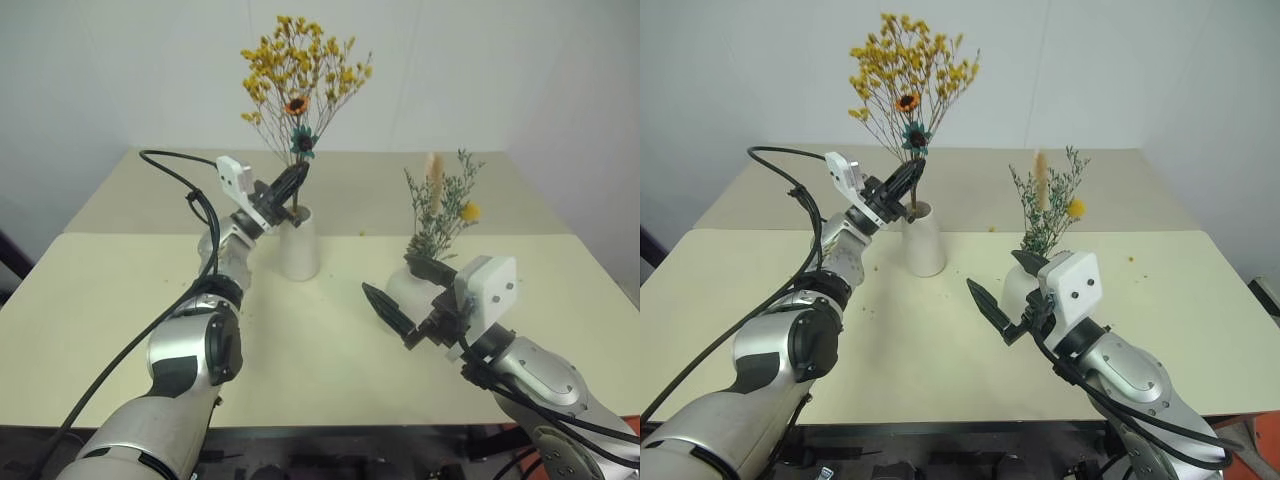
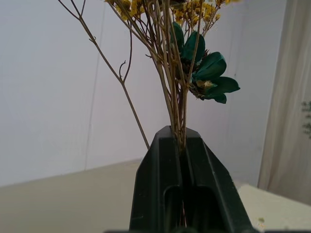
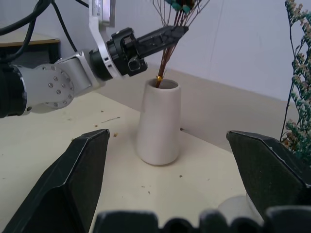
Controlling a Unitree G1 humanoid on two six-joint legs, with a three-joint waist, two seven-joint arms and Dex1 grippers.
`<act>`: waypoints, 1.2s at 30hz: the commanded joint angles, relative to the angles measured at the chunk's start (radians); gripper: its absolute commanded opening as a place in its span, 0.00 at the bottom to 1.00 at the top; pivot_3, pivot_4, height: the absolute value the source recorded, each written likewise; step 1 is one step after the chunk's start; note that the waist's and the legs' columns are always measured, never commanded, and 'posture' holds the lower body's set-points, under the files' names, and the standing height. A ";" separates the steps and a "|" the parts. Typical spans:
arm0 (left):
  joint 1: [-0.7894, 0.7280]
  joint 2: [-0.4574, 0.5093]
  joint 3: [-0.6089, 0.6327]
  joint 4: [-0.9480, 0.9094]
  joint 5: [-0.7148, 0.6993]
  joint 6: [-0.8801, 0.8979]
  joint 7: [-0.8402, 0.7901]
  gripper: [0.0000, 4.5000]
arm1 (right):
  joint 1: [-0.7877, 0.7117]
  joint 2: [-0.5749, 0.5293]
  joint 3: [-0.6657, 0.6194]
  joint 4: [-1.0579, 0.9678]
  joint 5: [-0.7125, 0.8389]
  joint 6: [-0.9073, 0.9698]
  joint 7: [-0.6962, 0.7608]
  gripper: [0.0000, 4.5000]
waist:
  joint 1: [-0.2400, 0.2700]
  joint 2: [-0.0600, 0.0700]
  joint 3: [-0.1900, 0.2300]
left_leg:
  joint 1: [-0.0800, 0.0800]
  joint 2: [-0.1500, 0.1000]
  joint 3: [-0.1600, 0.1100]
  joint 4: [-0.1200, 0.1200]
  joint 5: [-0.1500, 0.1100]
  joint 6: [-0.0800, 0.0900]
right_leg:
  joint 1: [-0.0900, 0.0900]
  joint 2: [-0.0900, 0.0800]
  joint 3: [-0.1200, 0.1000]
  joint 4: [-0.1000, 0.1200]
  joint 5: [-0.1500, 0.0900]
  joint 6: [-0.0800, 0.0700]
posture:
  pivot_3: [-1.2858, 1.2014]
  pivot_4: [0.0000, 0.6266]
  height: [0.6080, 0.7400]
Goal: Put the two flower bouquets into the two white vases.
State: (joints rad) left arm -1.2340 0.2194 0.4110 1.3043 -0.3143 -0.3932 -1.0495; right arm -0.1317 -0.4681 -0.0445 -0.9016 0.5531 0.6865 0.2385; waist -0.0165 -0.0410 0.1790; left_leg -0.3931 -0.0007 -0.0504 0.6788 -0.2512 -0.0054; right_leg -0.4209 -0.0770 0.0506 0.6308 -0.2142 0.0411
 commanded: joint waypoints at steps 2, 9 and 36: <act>-0.008 0.007 -0.005 -0.018 0.008 -0.023 -0.005 0.01 | 0.005 0.001 -0.015 -0.030 -0.010 -0.036 0.006 1.00 | 0.000 0.000 0.000 | 0.000 0.000 0.000 0.000 0.000 0.000 | 0.000 0.000 0.000 0.000 0.000 0.000 | 0.52 0.24 1.00; 0.005 0.007 -0.007 -0.021 0.011 -0.031 -0.005 0.01 | 0.006 0.000 -0.016 -0.017 -0.012 -0.045 0.022 1.00 | -0.001 0.000 0.000 | 0.000 0.000 0.000 0.000 0.000 0.000 | 0.000 0.000 0.000 0.000 0.000 0.000 | 0.52 0.24 1.00; 0.113 0.094 0.020 -0.117 -0.051 -0.051 -0.099 0.99 | 0.011 0.016 0.007 0.020 -0.058 -0.085 0.067 1.00 | -0.005 0.000 0.000 | 0.002 0.000 0.000 0.000 0.000 0.000 | 0.001 0.000 0.000 0.001 0.000 0.000 | 0.52 0.24 1.00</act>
State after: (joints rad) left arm -1.1135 0.2952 0.4299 1.2312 -0.3555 -0.4316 -1.1419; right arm -0.1101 -0.4565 -0.0346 -0.8684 0.4941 0.6385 0.2981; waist -0.0219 -0.0407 0.1789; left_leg -0.3915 -0.0006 -0.0504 0.6790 -0.2512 -0.0054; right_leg -0.4204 -0.0769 0.0508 0.6321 -0.2142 0.0410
